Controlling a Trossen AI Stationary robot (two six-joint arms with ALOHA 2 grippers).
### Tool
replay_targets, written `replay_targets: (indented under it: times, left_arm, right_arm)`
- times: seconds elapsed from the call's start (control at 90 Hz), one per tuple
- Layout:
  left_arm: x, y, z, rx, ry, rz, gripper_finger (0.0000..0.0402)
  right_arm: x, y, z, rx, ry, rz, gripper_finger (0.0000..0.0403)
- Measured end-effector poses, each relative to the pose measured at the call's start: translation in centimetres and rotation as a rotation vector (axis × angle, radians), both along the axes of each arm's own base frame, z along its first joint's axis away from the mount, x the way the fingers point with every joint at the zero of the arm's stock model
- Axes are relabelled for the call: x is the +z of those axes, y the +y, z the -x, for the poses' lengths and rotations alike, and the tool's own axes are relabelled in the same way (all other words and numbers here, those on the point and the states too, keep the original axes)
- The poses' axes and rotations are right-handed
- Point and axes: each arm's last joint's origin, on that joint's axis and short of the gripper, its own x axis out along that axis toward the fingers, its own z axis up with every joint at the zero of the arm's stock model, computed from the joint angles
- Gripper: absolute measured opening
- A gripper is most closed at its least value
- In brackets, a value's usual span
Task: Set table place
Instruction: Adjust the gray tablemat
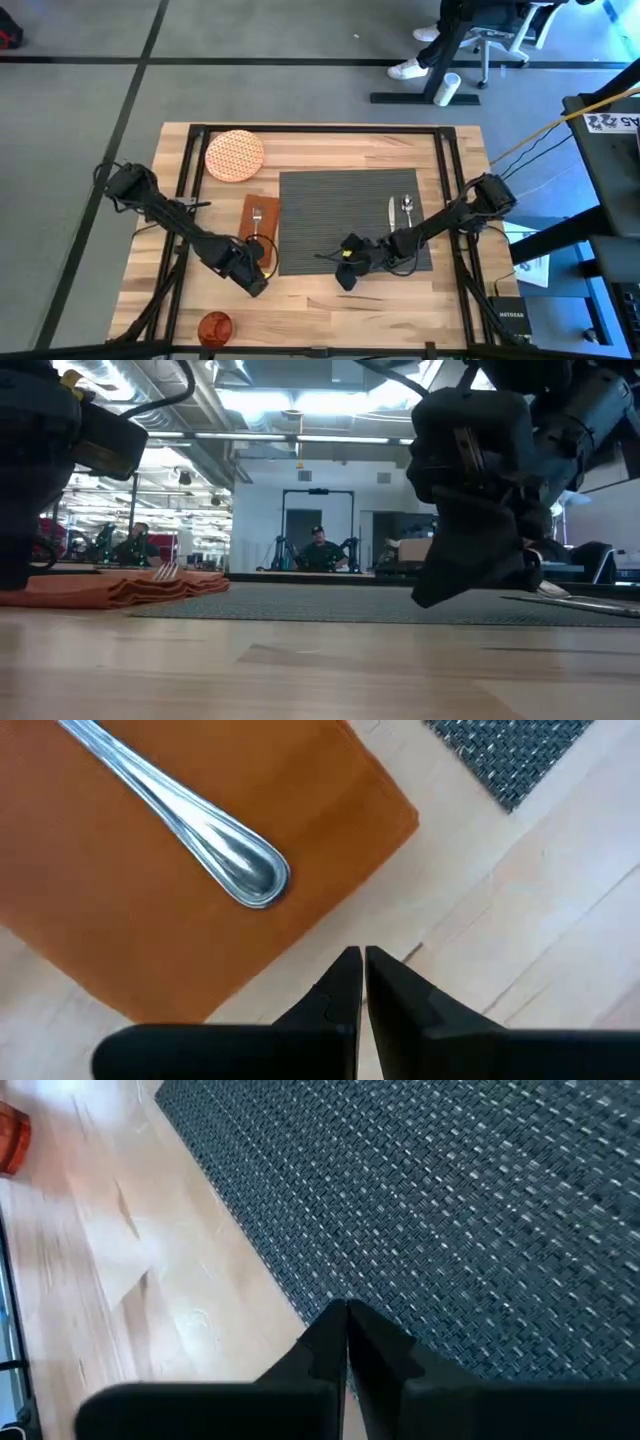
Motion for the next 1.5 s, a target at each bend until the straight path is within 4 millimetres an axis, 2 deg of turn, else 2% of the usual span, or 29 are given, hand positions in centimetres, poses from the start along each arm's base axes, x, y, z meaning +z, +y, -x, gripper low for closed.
replay_targets:
  times: [0.322, 0.989, 1.267, 1.5]
  left_arm:
    - [0.1, -0.1, -0.4, 0.003, -0.046, 0.009, 0.0000]
    - [0.3, -0.4, -0.9, 0.015, -0.098, 0.032, 0.0000]
    - [0.6, -0.6, -1.7, 0.026, -0.192, 0.065, 0.0000]
    - [2.7, -0.6, -3.3, -0.060, -0.255, 0.051, 0.0000]
  right_arm:
    - [-1.3, 0.0, -0.9, 0.017, -0.024, -0.051, 0.0000]
    - [-1.3, -0.2, -1.1, 0.014, -0.038, -0.059, 0.0000]
    - [-1.3, -0.1, -1.1, 0.033, -0.040, -0.048, 0.0000]
    - [-0.1, 0.4, -2.2, 0.107, -0.090, -0.005, 0.0000]
